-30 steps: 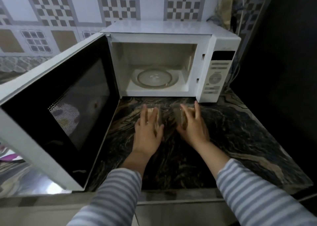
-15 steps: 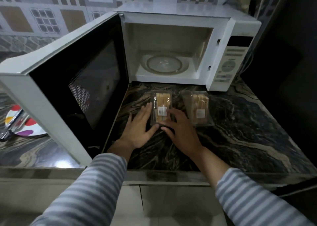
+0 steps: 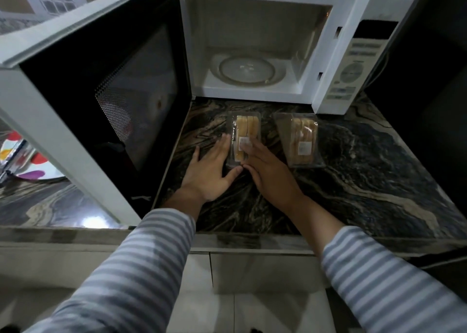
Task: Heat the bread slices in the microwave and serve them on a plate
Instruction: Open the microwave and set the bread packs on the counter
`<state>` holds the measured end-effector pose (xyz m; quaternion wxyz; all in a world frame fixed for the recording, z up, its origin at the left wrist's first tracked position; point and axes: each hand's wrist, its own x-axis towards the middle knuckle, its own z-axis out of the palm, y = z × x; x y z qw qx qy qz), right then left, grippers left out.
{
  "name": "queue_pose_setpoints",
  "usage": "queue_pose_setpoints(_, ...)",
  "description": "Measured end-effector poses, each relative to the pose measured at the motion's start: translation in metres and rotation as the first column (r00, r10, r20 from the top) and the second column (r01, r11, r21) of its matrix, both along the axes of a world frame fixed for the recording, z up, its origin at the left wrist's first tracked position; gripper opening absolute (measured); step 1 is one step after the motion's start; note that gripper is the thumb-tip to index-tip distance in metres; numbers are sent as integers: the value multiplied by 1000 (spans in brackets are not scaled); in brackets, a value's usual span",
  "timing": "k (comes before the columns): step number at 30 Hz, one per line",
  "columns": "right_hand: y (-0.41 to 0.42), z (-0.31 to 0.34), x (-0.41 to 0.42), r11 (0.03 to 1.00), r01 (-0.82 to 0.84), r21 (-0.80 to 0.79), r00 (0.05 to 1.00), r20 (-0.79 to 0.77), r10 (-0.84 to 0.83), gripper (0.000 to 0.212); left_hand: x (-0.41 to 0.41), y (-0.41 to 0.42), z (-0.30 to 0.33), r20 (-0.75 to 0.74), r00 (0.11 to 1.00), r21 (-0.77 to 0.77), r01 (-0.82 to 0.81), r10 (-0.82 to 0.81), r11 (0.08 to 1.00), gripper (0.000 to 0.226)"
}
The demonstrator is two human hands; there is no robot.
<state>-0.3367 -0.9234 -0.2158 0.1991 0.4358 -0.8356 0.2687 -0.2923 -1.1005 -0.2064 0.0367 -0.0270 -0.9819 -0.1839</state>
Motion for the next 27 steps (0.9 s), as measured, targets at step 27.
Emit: queue_pose_setpoints(27,5,12,11,936,214,-280,962,224,-153,40,-1,8,18,-13,992,291,-113,122,950,69)
